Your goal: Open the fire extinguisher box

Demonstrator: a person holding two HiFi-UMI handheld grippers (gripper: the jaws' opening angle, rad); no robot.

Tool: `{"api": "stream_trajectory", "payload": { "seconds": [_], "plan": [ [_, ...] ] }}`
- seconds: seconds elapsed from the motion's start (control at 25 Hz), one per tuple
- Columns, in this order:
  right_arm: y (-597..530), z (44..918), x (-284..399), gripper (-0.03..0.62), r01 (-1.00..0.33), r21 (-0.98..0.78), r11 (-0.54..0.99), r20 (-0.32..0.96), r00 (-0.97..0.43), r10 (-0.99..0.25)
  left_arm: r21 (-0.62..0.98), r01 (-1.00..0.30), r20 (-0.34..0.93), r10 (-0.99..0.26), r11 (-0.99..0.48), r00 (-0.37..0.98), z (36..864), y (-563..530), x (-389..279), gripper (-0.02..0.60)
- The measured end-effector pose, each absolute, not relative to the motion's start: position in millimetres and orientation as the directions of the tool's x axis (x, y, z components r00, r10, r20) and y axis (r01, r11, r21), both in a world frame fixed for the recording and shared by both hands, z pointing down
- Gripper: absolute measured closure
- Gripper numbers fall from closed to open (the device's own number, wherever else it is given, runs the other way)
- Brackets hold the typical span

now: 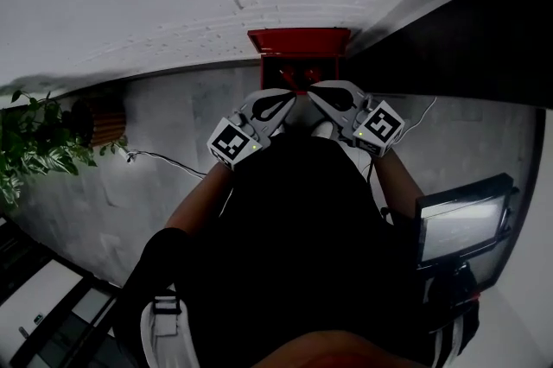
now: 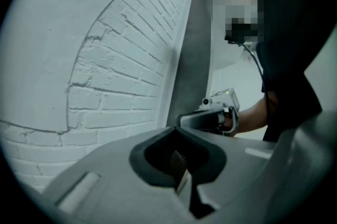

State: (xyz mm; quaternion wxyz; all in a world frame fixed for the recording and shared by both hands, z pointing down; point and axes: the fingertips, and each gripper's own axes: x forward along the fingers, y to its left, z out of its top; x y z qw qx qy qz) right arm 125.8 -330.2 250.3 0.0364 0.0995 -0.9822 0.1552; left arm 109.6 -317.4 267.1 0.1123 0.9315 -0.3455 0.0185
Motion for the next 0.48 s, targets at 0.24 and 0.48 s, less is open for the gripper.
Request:
{"api": "stream_trajectory", "payload": {
  "seconds": [0.24, 0.48],
  "plan": [
    [-326.2, 202.2, 112.2, 0.585, -0.165, -0.214, 0.963, 0.066, -0.986, -0.154, 0.143, -0.663, 0.065, -0.662, -0.735, 0.747, 231.9, -333.8, 102.9, 0.580],
    [-338.6, 172.3, 112.4, 0.585, -0.207, -0.133, 0.969, 0.051, -0.978, -0.202, 0.115, -0.664, 0.022, -0.666, -0.739, 0.746, 204.2, -339.4, 108.6, 0.580]
  ]
}}
